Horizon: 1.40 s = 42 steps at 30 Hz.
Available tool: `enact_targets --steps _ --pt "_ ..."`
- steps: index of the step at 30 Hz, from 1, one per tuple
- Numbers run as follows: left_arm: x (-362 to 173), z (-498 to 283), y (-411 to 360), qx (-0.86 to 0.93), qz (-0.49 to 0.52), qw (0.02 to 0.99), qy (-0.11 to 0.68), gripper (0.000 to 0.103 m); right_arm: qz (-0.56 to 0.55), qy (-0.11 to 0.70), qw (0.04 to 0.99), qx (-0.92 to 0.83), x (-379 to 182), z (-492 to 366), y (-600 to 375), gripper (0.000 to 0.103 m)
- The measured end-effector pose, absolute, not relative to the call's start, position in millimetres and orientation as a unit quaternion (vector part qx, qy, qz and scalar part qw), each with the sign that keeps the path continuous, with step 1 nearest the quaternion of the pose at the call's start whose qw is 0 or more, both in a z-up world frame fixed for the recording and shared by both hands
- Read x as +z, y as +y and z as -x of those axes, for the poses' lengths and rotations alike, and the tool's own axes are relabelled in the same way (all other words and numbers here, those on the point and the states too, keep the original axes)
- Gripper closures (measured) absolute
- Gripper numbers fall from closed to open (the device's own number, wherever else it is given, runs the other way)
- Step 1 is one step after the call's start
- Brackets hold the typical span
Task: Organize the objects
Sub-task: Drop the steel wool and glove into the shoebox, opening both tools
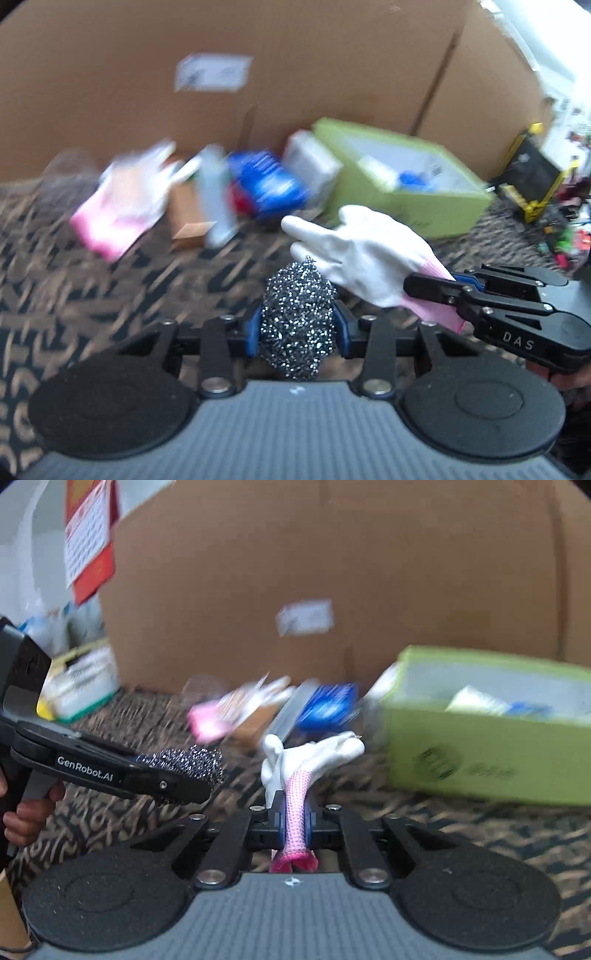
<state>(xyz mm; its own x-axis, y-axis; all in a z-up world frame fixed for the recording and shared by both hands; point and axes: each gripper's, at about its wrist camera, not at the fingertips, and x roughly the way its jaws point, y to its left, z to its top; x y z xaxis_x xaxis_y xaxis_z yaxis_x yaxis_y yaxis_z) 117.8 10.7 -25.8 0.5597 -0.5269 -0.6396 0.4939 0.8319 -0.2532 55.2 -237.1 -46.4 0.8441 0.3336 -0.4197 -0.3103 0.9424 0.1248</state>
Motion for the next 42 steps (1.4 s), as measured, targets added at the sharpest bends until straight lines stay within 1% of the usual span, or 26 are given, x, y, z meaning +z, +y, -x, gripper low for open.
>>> enact_targets --steps 5,9,15,19,20,21,22,23,24,26,31,35,36,39,42 --pt "16 -142 -48 -0.345 0.016 0.880 0.327 0.065 -0.017 0.183 0.979 0.092 -15 -56 -291 0.092" --pt "35 -169 -103 -0.369 0.009 0.872 0.321 0.065 -0.010 0.166 0.986 0.030 1 -73 -329 0.092" --pt "31 -211 -166 -0.335 -0.021 0.883 0.329 0.065 -0.005 0.167 0.986 -0.028 2 -119 -371 0.092" --pt "16 -237 -186 -0.312 -0.036 0.886 0.341 0.064 -0.010 0.212 0.977 -0.036 -20 -162 -387 0.090" --pt "11 -241 -189 -0.311 -0.040 0.885 0.344 0.063 -0.008 0.231 0.972 -0.038 -26 -172 -390 0.083" --pt "7 -245 -190 -0.311 -0.043 0.884 0.345 0.058 -0.003 0.247 0.968 -0.045 -33 -179 -392 0.068" --pt "3 -246 -190 -0.315 -0.045 0.884 0.344 0.044 0.005 0.255 0.965 -0.053 -37 -182 -393 0.059" --pt "-2 -247 -190 -0.314 -0.045 0.885 0.341 0.032 0.010 0.253 0.965 -0.062 -39 -180 -393 0.042" --pt "-5 -245 -187 -0.306 -0.041 0.890 0.334 0.010 0.014 0.241 0.968 -0.067 -40 -176 -391 0.029" --pt "-8 -240 -177 -0.305 -0.025 0.900 0.309 0.001 0.023 0.210 0.975 -0.066 -38 -164 -389 0.020" --pt "-3 -233 -156 -0.309 0.017 0.896 0.319 0.000 0.008 0.181 0.982 -0.059 -24 -141 -376 0.018" --pt "8 -212 -127 -0.306 0.039 0.902 0.301 0.000 -0.007 0.154 0.988 -0.018 -10 -121 -350 0.016" --pt "11 -205 -116 -0.303 0.041 0.904 0.299 0.000 -0.008 0.147 0.989 -0.006 -7 -116 -342 0.014" --pt "12 -183 -87 -0.289 0.041 0.910 0.295 0.000 -0.006 0.134 0.991 0.028 -4 -103 -318 0.011" --pt "6 -159 -54 -0.264 0.041 0.917 0.296 0.000 -0.010 0.131 0.989 0.062 -7 -93 -295 0.011"
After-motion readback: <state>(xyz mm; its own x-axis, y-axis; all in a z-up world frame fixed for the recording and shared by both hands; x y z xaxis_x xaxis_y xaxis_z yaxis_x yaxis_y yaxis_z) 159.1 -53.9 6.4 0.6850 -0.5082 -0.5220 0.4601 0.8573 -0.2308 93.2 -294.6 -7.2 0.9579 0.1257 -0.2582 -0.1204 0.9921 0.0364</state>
